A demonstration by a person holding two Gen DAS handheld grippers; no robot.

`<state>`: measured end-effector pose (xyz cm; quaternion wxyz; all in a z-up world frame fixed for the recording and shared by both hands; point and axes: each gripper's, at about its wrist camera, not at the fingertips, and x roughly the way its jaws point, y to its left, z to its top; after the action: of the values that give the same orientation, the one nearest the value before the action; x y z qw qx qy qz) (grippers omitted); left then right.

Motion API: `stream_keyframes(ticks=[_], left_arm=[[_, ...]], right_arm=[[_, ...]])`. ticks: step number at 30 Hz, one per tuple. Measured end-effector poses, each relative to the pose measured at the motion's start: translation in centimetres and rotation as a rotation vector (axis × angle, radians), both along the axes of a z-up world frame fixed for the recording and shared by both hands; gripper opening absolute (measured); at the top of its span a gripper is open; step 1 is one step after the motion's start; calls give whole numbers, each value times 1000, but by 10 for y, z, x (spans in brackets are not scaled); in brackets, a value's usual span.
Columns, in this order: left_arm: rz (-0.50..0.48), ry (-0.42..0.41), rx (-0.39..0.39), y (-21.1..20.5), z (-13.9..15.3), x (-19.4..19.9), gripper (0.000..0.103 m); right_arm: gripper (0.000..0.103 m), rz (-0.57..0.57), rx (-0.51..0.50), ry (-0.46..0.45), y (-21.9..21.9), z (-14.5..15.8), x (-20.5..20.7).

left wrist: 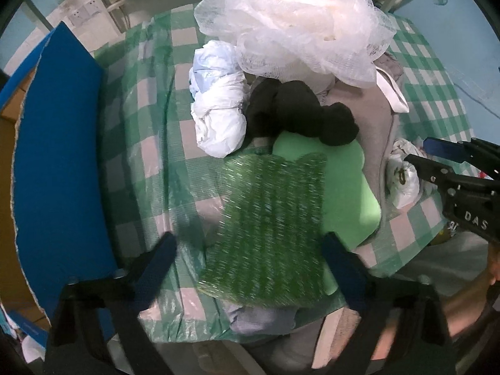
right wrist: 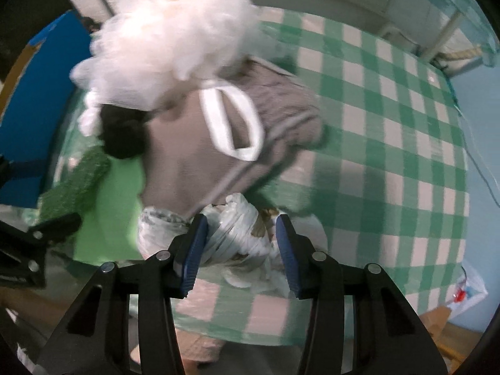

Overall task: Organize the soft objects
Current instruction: 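Grasp the green mesh scrubber with the left tool while the right tool grasps the white taped bundle, then carry the scrubber with the left tool while the right tool carries the bundle over the box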

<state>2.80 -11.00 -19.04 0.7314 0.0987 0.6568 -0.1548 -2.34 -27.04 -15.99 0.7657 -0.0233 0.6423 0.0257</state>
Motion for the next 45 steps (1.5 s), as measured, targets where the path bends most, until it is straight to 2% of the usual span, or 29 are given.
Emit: stream_keyframes(ticks=[1, 4, 5, 7, 9, 12, 17, 21, 26, 28, 30, 35, 40, 45], left_arm=[[-3, 9, -6, 0, -2, 1, 66], [0, 21, -24, 0, -4, 4, 48], [-2, 15, -26, -1, -4, 5, 44], [-8, 6, -30, -1, -3, 7, 30], [-3, -3, -33, 4, -1, 10, 28], [12, -20, -36, 6, 6, 8, 26], [30, -37, -38, 12, 12, 8, 23], [26, -44, -23, 13, 13, 7, 22], [17, -53, -20, 12, 15, 4, 20], [13, -53, -22, 11, 16, 3, 18], [7, -61, -22, 12, 20, 1, 18], [1, -69, -42, 18, 30, -6, 18], [14, -87, -60, 29, 42, -12, 18], [22, -139, -50, 34, 56, -15, 18]], right_arm=[[44, -9, -3, 2, -3, 0, 0], [45, -25, 19, -11, -13, 7, -2], [48, -26, 27, -12, -21, 12, -4], [58, -29, 36, -21, -24, 17, -5], [73, -28, 39, -33, -27, 24, -6], [79, -28, 43, -57, -27, 31, -8], [81, 11, 41, -28, -10, 26, 0], [81, 33, -16, -1, -2, 3, 1], [81, 30, -42, 33, -1, -14, 2], [77, 29, -38, 46, 0, -22, -1], [65, 34, -14, 56, 1, -26, -3], [51, 55, -5, 59, 8, -25, -1], [48, 60, -24, 23, 16, -9, 6], [48, 54, -18, -42, 19, 14, 10]])
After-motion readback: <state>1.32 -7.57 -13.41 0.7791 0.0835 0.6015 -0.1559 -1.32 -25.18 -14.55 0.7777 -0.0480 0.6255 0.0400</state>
